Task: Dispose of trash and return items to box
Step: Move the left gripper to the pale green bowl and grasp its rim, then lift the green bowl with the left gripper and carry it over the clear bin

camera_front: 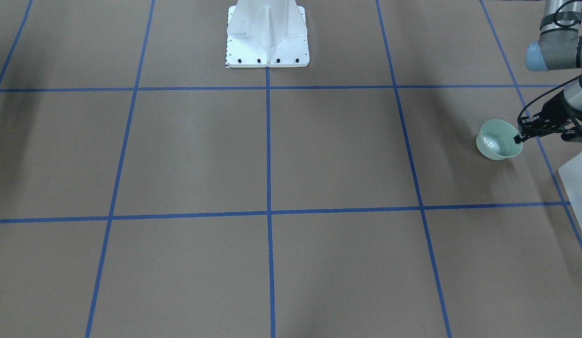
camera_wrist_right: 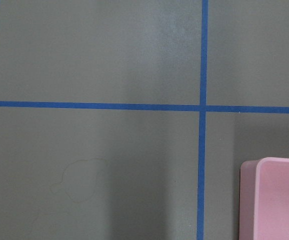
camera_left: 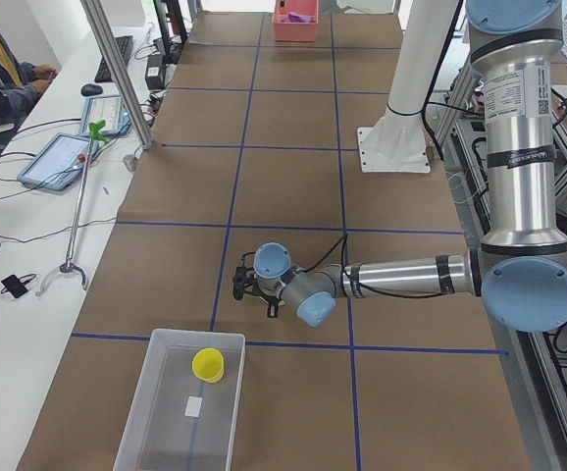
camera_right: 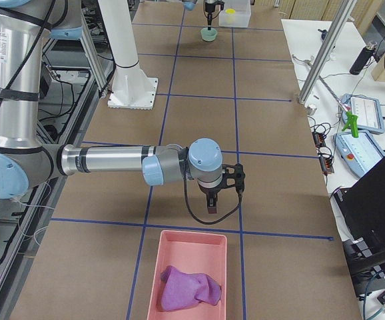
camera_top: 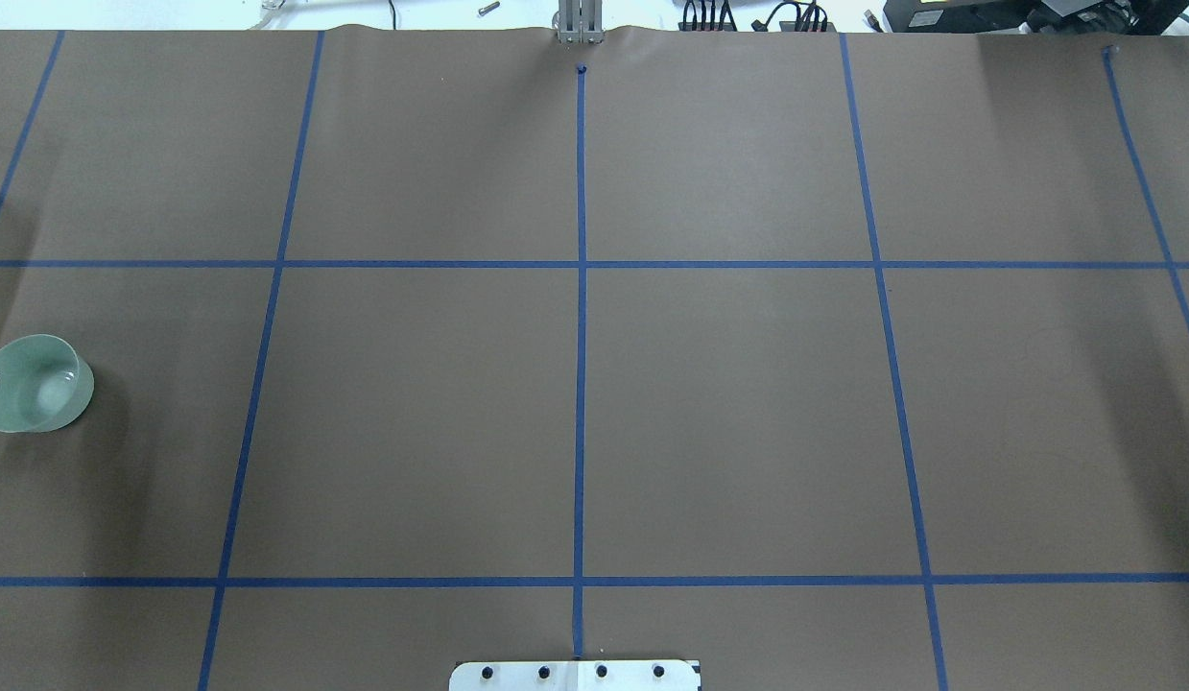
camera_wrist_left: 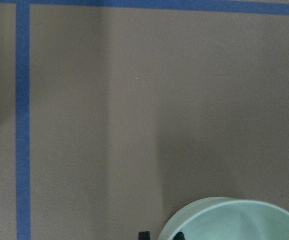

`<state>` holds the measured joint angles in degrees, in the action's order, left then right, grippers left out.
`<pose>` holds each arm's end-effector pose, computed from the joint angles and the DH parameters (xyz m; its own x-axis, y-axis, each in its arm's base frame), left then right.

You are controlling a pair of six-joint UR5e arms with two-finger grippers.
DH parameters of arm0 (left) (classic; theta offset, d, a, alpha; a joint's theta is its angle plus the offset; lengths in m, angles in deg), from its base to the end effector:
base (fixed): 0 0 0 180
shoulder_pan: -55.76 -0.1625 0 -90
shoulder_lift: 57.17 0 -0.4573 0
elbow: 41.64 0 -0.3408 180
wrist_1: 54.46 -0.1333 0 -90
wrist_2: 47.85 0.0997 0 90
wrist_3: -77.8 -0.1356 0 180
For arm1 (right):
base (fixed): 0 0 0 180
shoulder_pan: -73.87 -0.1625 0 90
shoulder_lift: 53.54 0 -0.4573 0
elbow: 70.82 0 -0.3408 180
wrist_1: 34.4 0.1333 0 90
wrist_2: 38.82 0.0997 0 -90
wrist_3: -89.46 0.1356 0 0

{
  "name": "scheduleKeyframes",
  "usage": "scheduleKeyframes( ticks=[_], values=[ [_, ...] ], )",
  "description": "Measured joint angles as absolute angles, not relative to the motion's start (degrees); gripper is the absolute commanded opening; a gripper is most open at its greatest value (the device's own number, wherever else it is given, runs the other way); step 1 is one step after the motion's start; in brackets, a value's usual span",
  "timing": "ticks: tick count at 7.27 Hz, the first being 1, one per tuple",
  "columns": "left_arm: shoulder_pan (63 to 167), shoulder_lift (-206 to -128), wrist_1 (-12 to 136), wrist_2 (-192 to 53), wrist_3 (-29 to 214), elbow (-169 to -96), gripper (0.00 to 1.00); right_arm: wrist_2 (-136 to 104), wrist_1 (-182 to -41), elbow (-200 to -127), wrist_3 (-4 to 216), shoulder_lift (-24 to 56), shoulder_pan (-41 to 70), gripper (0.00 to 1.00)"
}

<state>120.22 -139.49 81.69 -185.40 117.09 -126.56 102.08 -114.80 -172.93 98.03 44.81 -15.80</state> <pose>0.1446 -0.3797 0.7125 0.5638 0.0317 -0.8253 -0.0038 0.9994 0.0358 0.0258 -0.3906 0.6528 0.6234 -0.0359 0.7810 -0.0883 0.9893 0.1160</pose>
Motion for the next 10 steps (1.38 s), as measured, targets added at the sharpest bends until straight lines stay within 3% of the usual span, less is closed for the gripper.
scheduleKeyframes(
  ticks=[3,5,7,10],
  values=[
    [129.85,-142.31,76.4,-195.34,110.52,-126.33,0.0,101.99,-114.74,-172.93,98.32,44.81,-15.67,1.0],
    [139.58,-148.45,56.88,-194.58,89.3,-125.15,0.0,101.99,-114.74,-172.91,98.36,44.82,-15.59,1.0],
    [148.81,-158.36,39.8,-189.83,66.32,-115.02,0.0,102.0,-114.68,-172.87,98.41,44.8,-15.27,1.0],
    [153.64,-163.48,46.43,-185.27,71.46,-96.49,0.0,102.04,-114.65,-172.72,98.41,44.73,-14.87,1.0]
  ],
)
